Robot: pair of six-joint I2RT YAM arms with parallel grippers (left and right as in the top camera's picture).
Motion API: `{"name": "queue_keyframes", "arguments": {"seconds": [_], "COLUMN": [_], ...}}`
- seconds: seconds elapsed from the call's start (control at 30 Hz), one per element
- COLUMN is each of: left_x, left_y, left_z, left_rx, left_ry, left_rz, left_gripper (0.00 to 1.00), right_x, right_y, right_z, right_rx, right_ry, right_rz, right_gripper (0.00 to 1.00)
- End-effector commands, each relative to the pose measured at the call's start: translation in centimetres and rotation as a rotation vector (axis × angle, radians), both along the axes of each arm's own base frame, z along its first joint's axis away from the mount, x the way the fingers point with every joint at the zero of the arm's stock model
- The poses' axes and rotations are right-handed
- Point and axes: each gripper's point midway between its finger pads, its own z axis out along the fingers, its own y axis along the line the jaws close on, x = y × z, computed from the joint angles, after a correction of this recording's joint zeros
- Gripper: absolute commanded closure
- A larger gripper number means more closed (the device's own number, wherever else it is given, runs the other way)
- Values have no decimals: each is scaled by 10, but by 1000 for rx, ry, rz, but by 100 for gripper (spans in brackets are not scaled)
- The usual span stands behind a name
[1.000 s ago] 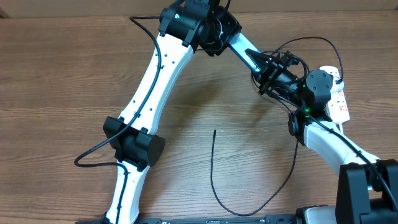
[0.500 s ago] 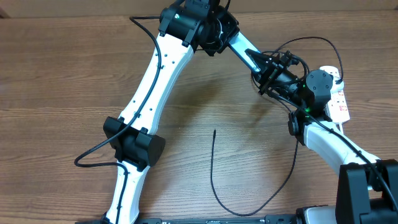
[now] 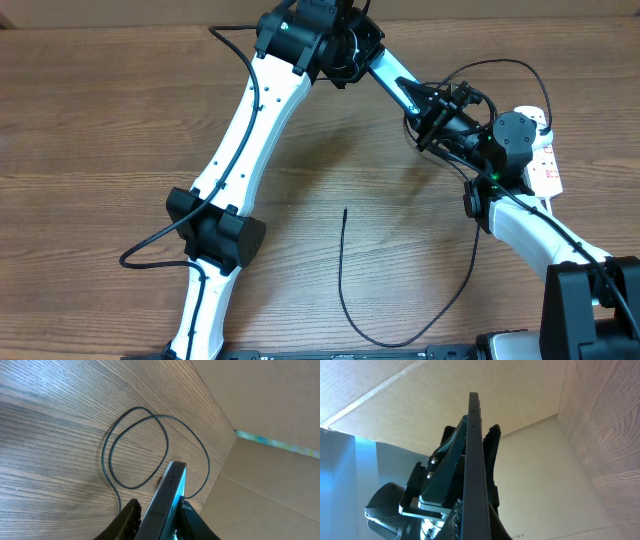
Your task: Plug charger to phone and switch on socket
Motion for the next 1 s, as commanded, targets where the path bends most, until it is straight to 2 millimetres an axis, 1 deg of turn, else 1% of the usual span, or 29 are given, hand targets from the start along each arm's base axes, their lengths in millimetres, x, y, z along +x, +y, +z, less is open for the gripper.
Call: {"name": "queue_keyframes", "arguments": {"seconds": [0.0, 0.3, 0.5, 0.63, 0.8, 0.97], "left_x": [-1, 2, 4, 5, 7, 11], "left_y": [6, 4, -1, -2, -3, -5], "left_z": [19, 23, 29, 29, 31, 26], "left_rx": [4, -4, -7, -9, -6, -6], "left_ry": [-45, -67, -115, -121, -143, -154], "left_rz": [21, 15, -41, -41, -54, -59], "left_gripper": [77, 78, 78, 77, 76, 74], "right_x": [0, 0, 2, 2, 4, 5], "right_y": [1, 0, -1, -2, -2, -4], "right_z": [15, 15, 15, 15, 11, 9], "right_rx": [96, 97, 99, 100, 99, 99], "right_ry": [53, 53, 53, 53, 75, 85], "right_rz": [21, 15, 3, -1, -7, -19], "right_gripper": [96, 96, 96, 96, 96, 96]}}
